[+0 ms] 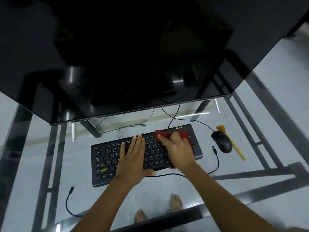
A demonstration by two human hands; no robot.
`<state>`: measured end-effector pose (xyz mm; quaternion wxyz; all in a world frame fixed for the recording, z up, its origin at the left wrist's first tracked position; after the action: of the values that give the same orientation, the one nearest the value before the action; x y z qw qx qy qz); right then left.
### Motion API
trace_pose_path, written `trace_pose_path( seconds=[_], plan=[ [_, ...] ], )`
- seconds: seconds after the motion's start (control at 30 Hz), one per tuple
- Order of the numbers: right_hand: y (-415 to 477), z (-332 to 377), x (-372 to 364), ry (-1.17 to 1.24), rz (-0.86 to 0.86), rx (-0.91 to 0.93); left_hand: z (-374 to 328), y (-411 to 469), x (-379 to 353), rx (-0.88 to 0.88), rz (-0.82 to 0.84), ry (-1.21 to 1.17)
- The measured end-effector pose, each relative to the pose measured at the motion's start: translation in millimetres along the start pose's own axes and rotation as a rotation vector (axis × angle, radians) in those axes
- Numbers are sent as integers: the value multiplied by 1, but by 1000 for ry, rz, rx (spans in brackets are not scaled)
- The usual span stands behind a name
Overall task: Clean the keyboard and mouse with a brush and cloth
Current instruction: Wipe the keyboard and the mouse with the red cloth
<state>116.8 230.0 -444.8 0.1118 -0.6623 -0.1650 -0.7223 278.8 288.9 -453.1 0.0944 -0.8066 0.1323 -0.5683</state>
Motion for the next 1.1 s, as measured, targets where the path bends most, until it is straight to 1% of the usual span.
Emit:
trace_pose_path(
  seconds=[0.03,0.1,0.13,0.17,0.2,0.23,0.27,0.33,0.37,0.4,0.43,0.5,0.53,0.57,0.6,0.63,0.7,0.73,0.77,0.8,0.87,0.9,0.93,0.97,1.0,1.07,1.1],
  plan=[
    [4,-19,2,-15,11,-78,1,0,0,-1,-2,2],
    [13,-58,5,-9,19,-315,2,-1,0,-8,-4,14],
    [14,-67,5,-11,23,-402,2,-1,0,-11,-1,12],
    [15,-63,7,-15,5,-432,2,-1,-1,-12,1,6],
    [15,-49,5,-23,-6,-404,2,0,-2,-13,-1,1],
    [11,-27,3,4,-16,-334,3,0,-2,-13,-2,-2],
    [6,-4,1,47,-3,-235,3,0,-2,-15,-4,-7],
    [-4,26,-7,68,1,22,4,0,-2,-22,-9,-12],
    [-4,25,-8,48,13,81,4,0,-2,-23,-12,-12],
    [2,10,-8,19,34,56,5,0,-2,-22,-15,-16],
    [8,-10,-5,-4,34,-45,6,0,-2,-23,-23,-22],
    [17,-49,4,-5,7,-321,7,0,-2,-29,-39,-41],
    [18,-56,6,26,-5,-416,7,-1,-1,-32,-44,-44],
    [18,-50,8,68,-31,-444,8,0,-2,-34,-47,-40],
    [17,-35,6,83,-42,-401,8,0,-2,-34,-50,-34],
    [13,-16,1,94,-35,-309,8,0,-3,-33,-54,-34],
    [-3,20,-4,102,2,-34,9,0,-3,-40,-60,-42],
    [-8,24,-4,88,28,66,10,0,-3,-47,-57,-40],
    [-8,14,-4,85,31,107,10,0,-4,-51,-52,-35],
    [-5,-4,-2,78,31,66,11,0,-4,-53,-50,-31],
    [3,-47,4,31,-7,-170,12,0,-4,-55,-63,-21],
    [2,-63,5,42,-1,-287,11,0,-4,-58,-64,-17],
    [1,-66,7,112,-27,-357,11,0,-4,-60,-63,-15],
    [-3,-58,6,178,-44,-360,11,0,-5,-57,-62,-16],
    [-9,-42,1,218,-31,-318,12,1,-6,-53,-62,-17],
    [-30,7,-3,226,40,-22,12,2,-7,-50,-64,-19],
    [-39,20,0,279,87,79,11,2,-6,-57,-68,-19]
  ],
)
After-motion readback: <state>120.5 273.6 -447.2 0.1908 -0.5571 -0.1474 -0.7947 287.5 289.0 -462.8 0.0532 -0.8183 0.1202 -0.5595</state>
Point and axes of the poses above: each hand's wrist, its own y-axis towards the middle knuckle, its own x-axis out of the back of the hand, z = x × y, the point moved 5 cm from there along y, towards the middle knuckle, and after that the axes turned 8 degrees about -y, right-handed, at the moved point
